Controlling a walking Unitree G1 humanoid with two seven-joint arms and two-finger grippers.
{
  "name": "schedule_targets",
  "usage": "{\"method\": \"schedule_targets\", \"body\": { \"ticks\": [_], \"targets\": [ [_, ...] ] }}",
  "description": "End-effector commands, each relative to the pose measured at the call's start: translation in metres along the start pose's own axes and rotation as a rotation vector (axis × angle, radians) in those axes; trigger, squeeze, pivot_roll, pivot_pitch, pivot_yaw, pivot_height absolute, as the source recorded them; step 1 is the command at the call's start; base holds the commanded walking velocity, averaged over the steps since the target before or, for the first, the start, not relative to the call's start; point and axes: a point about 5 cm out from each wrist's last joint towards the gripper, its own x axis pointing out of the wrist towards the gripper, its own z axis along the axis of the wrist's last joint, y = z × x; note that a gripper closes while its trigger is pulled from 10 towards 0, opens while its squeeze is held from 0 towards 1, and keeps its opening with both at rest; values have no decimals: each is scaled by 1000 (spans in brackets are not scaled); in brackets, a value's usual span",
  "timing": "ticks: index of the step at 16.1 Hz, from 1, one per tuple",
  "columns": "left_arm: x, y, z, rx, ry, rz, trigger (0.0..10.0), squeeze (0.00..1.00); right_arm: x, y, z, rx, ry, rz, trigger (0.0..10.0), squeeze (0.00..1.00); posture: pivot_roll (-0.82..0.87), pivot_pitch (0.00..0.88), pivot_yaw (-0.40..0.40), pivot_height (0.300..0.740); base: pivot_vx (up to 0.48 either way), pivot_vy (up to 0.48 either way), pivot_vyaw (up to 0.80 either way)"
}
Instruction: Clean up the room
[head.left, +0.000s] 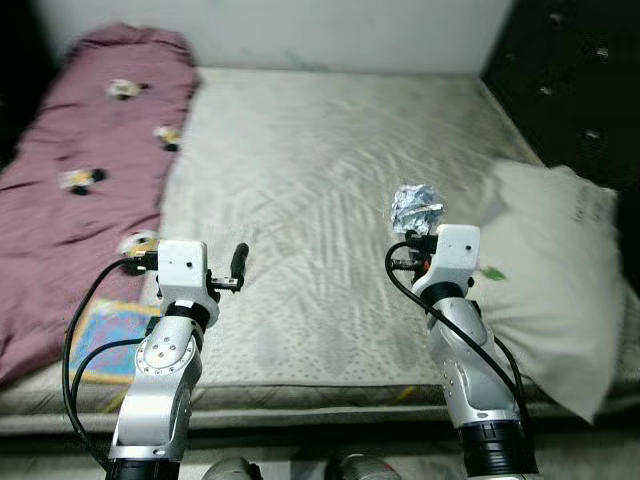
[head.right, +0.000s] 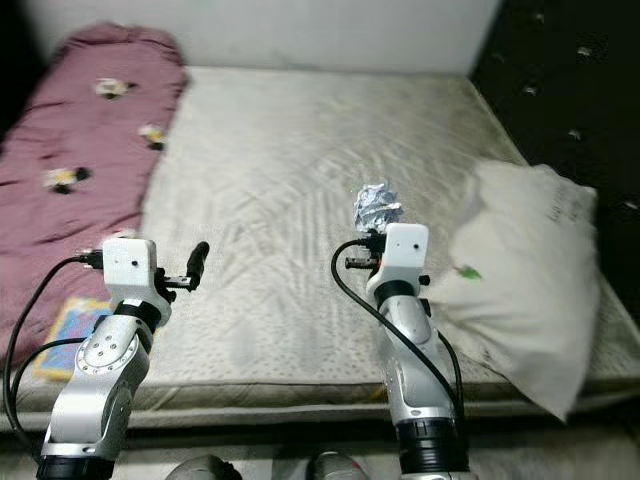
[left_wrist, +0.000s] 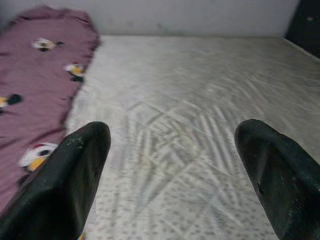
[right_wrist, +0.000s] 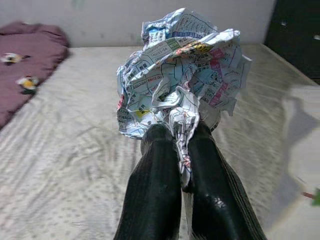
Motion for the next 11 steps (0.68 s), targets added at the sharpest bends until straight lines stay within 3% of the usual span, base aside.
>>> {"method": "schedule_targets", "body": {
  "ticks": [1, 4, 11],
  "targets": [
    [-2, 0, -1, -1, -4, 5, 10000, 0, -1, -4, -1, -1, 6, -21, 10000, 0, 13, 4, -46, 740, 0, 0, -800],
    [0, 0, -2, 25, -7, 12, 10000, 0, -2, -10, -6, 2, 21, -48, 10000, 0, 13, 0, -48, 740, 0, 0, -800],
    [3, 1, 1, 31, -20, 17, 10000, 0, 2, -6, -3, -40, 0, -44, 10000, 0, 19, 0, -56, 740, 0, 0, 0]
  ]
}}
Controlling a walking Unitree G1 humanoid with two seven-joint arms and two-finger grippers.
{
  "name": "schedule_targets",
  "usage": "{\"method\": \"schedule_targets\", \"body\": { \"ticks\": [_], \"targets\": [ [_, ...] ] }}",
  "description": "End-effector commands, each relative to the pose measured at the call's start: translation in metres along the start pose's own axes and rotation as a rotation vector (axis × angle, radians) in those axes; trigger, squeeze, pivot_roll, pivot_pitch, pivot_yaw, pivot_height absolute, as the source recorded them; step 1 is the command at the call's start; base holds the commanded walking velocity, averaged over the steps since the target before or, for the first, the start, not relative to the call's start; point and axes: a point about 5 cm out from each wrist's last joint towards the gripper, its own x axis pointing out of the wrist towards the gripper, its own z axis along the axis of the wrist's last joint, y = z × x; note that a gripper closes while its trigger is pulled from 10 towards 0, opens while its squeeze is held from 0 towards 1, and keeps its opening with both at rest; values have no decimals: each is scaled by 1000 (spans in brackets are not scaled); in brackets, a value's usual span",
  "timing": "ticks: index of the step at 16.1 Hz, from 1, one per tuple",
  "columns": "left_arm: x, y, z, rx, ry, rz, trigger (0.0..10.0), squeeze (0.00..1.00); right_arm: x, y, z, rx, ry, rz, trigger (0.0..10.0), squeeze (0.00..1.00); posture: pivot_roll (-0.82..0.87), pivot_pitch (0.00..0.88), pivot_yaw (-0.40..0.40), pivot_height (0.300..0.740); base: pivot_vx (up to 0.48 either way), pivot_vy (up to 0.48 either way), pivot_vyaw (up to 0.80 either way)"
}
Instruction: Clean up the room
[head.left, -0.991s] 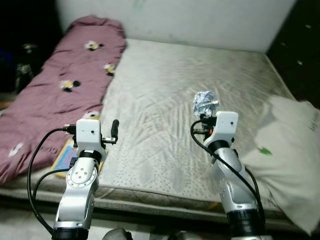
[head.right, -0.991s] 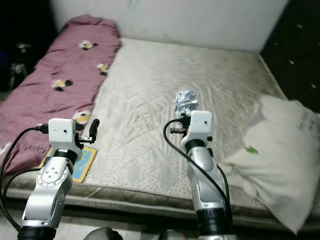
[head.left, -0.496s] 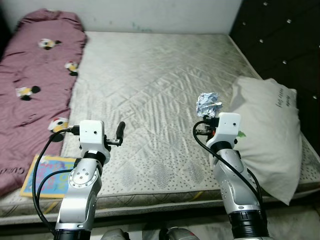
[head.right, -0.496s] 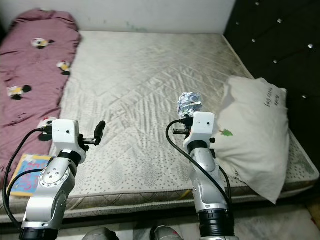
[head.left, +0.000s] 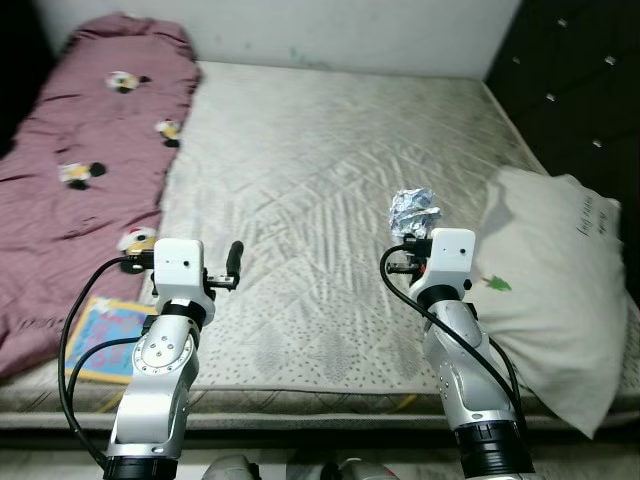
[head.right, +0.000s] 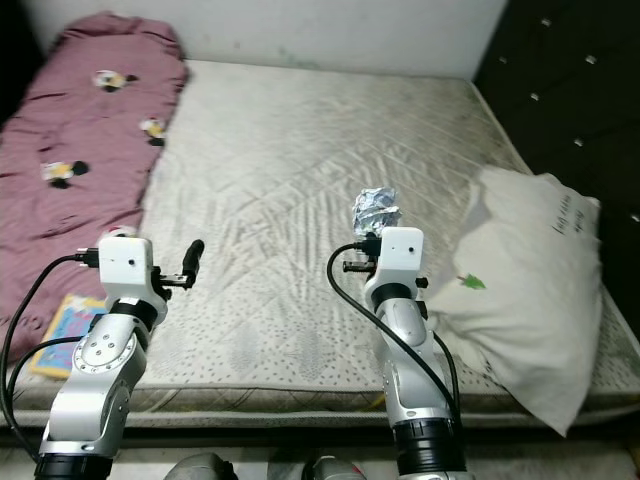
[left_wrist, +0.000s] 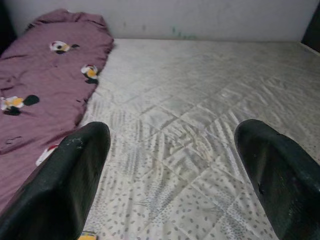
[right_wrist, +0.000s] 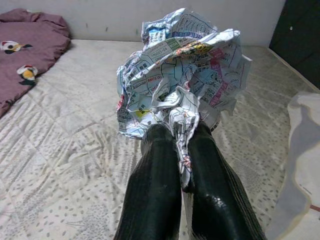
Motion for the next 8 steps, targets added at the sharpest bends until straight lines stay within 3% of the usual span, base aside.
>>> {"method": "schedule_targets", "body": {
  "ticks": [1, 8],
  "targets": [
    [3, -1, 1, 6, -6, 1, 10000, 0, 3, -4, 3, -8, -12, -23, 10000, 0, 21, 0, -55, 740, 0, 0, 0],
    [3, 0, 2, 7, -8, 3, 10000, 0, 4, -4, 4, -22, -7, -28, 10000, 0, 21, 0, -55, 740, 0, 0, 0]
  ]
}}
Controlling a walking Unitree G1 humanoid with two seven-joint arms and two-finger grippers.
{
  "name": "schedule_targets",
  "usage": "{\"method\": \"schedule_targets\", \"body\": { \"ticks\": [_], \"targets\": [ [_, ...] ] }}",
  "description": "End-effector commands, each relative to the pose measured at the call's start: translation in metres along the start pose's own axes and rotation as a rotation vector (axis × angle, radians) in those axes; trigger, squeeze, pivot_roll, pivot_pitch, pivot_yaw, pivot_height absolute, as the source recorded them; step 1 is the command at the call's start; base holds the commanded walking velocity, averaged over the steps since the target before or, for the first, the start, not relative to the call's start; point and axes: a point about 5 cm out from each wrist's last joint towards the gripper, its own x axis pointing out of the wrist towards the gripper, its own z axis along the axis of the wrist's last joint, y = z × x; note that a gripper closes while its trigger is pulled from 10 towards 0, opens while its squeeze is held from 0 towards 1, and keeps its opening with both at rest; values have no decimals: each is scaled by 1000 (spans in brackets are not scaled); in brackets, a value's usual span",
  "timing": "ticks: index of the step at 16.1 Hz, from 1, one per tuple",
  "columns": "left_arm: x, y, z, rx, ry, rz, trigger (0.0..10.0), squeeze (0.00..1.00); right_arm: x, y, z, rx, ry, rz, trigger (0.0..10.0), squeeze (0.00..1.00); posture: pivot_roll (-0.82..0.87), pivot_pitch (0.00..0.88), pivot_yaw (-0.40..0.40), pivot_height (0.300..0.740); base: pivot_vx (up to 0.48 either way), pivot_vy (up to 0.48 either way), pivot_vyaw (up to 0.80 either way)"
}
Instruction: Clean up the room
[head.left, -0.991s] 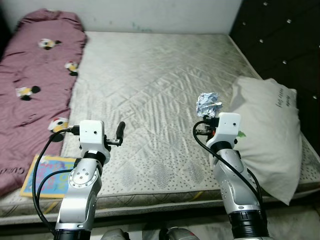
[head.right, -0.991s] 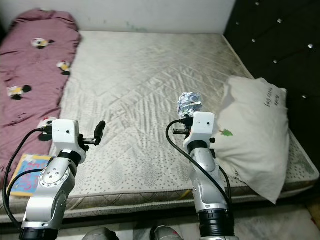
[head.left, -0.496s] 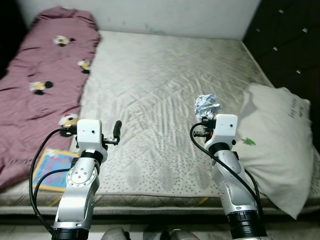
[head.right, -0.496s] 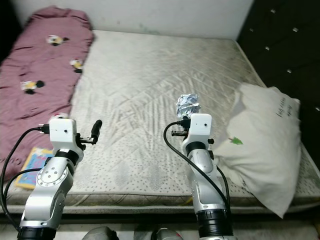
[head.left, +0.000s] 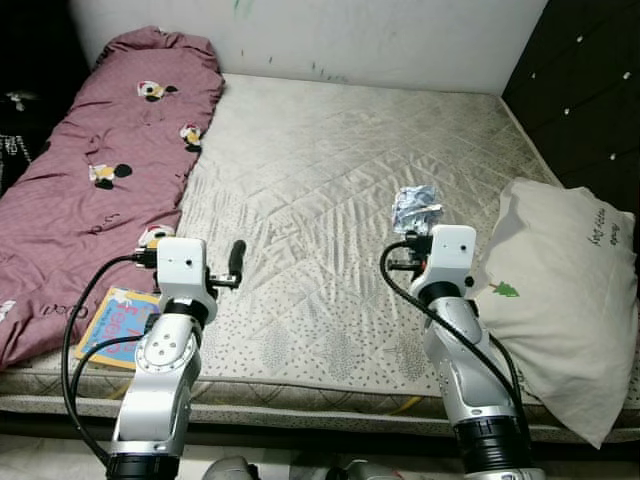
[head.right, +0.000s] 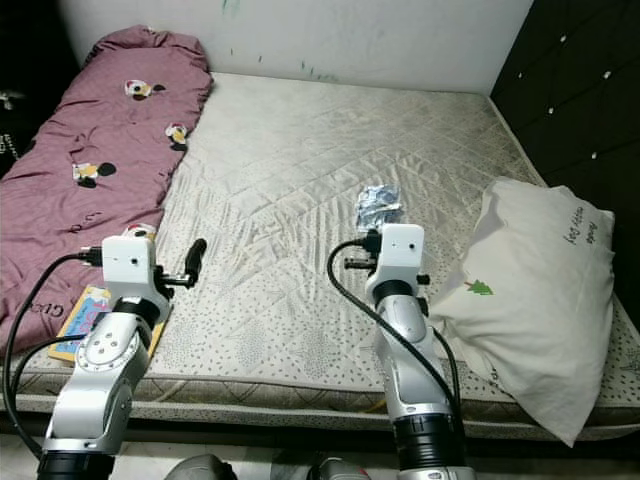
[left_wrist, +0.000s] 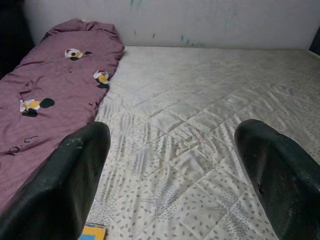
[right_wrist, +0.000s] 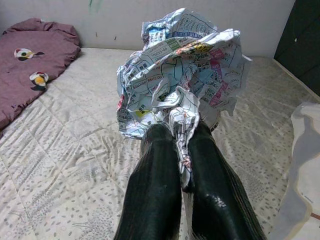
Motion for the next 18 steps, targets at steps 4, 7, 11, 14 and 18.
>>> {"method": "schedule_targets", "body": {
  "ticks": [4, 7, 11, 14, 18],
  "targets": [
    [2, 0, 2, 6, -8, 4, 10000, 0, 2, -4, 1, -10, 1, -16, 10000, 0, 21, 0, -55, 740, 0, 0, 0],
    [2, 0, 2, 6, -8, 4, 10000, 0, 2, -4, 1, -10, 1, -16, 10000, 0, 21, 0, -55, 740, 0, 0, 0],
    [2, 0, 2, 6, -8, 4, 10000, 0, 2, -4, 1, -10, 1, -16, 10000, 0, 21, 0, -55, 740, 0, 0, 0],
    [2, -2, 2, 7, -20, 16, 10000, 0, 2, -3, -1, 15, 9, -14, 10000, 0, 15, 0, -57, 740, 0, 0, 0],
    [2, 1, 1, 47, -33, 22, 10000, 0, 0, -5, -1, 64, 4, -2, 10000, 0, 14, 1, -59, 740, 0, 0, 0]
  ]
}}
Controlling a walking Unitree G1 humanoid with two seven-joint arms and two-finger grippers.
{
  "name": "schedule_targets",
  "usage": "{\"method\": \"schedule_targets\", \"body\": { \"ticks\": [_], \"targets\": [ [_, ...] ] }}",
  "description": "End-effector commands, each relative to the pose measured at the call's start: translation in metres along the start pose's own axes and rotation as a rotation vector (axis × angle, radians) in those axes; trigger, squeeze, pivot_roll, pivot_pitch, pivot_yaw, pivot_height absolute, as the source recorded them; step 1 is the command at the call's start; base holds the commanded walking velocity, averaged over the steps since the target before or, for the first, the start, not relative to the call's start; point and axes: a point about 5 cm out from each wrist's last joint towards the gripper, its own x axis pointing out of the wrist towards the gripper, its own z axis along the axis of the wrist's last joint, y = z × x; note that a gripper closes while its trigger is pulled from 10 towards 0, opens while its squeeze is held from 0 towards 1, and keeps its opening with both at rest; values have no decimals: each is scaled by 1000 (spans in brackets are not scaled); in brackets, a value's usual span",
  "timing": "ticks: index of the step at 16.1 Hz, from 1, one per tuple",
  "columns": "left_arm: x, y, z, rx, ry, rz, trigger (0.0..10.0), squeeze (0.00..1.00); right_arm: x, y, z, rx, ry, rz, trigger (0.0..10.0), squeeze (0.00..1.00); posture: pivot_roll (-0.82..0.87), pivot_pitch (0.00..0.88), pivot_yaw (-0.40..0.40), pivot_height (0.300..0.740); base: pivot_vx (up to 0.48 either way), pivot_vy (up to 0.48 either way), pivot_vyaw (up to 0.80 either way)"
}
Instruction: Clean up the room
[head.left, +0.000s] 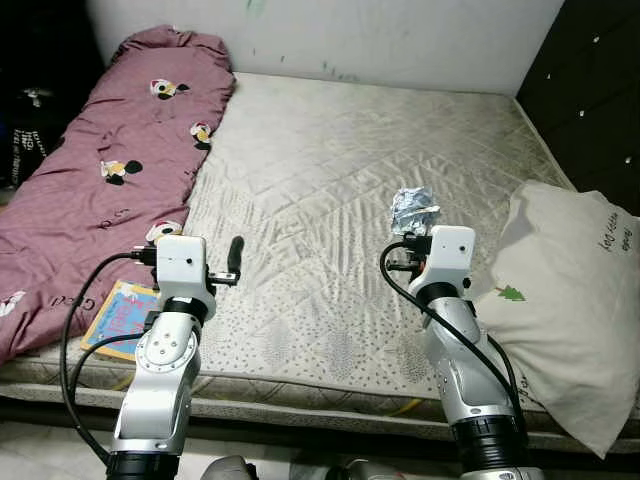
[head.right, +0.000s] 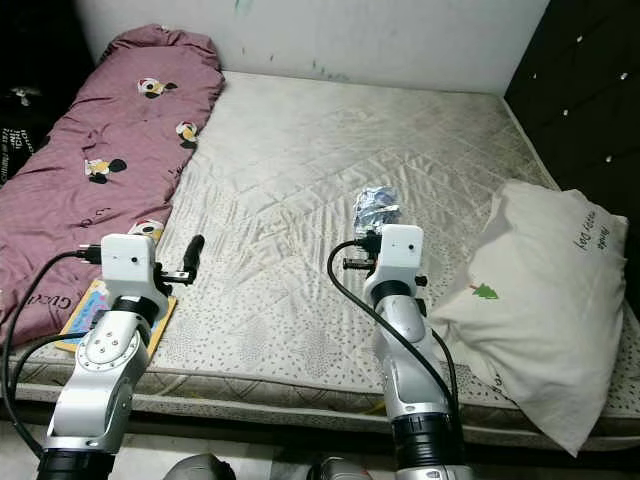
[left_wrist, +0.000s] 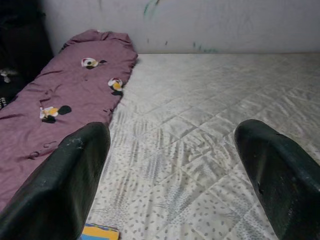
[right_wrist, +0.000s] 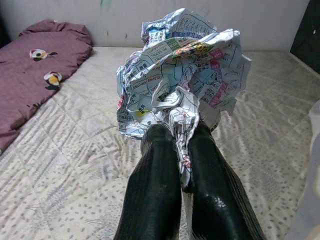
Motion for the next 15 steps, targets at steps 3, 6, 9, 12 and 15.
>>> {"method": "schedule_targets", "body": {
  "ticks": [3, 6, 9, 12, 15],
  "targets": [
    [0, 0, -1, 7, 2, 3, 10000, 0, -1, -14, -3, 16, 13, -45, 10000, 0, 13, 1, -61, 740, 0, 0, 0],
    [0, -1, -2, 0, 1, 3, 10000, 0, 0, -13, -6, -39, 36, -76, 10000, 0, 13, 2, -61, 740, 0, 0, 0],
    [0, -2, -1, -18, 6, 2, 10000, 0, 1, -7, -4, -81, 2, -35, 10000, 0, 14, 3, -61, 740, 0, 0, 0],
    [0, -3, -1, -19, 3, -2, 10000, 0, 2, -4, 0, -74, -17, -28, 10000, 0, 16, 1, -62, 740, 0, 0, 0],
    [1, -3, -1, -21, 4, -2, 10000, 0, -1, -1, 2, 59, -28, 52, 10000, 0, 19, 0, -64, 740, 0, 0, 0]
  ]
}}
